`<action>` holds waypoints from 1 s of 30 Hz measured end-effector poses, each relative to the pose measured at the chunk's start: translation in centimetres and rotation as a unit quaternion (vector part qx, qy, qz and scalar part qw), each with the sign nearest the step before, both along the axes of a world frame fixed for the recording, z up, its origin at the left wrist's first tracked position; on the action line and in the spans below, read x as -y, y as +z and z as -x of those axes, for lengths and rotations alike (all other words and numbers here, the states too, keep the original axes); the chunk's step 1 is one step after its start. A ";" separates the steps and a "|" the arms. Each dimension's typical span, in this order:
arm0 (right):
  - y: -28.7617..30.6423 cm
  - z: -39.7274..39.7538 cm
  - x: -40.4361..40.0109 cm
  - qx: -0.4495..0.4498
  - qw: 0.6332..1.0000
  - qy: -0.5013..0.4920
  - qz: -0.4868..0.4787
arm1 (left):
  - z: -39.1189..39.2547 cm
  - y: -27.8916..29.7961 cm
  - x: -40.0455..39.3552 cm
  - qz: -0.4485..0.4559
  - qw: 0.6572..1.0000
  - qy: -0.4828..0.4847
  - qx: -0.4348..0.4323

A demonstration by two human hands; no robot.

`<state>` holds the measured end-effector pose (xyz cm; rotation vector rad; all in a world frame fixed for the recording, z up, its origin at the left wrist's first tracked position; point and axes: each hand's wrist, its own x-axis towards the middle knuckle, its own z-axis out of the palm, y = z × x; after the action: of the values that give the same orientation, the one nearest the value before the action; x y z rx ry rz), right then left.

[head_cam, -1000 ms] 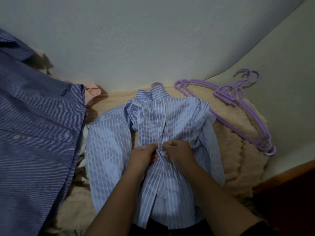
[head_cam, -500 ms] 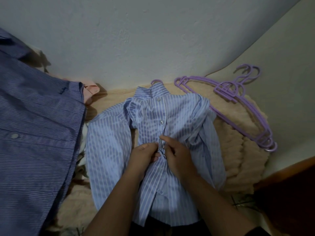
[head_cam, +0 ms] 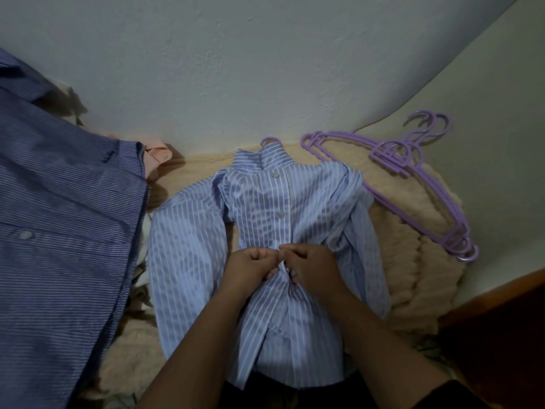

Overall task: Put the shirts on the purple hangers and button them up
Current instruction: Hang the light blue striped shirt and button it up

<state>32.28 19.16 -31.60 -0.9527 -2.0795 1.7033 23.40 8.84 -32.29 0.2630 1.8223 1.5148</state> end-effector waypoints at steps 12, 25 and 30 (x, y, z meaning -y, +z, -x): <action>0.2 0.1 0.0 -0.015 0.993 -0.039 0.106 | 1.4 0.7 -0.2 0.012 0.991 -0.020 0.130; 0.2 -4.9 2.7 -0.008 0.999 -0.028 0.037 | -4.4 1.2 4.8 0.091 0.985 -0.011 -0.148; 0.5 -5.3 3.7 0.054 0.998 -0.004 -0.008 | -5.5 0.9 5.6 0.154 0.962 -0.049 -0.219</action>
<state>37.58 15.42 -31.11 -1.0695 -2.1507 1.6617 28.92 3.27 -31.39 0.5615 2.3224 1.1416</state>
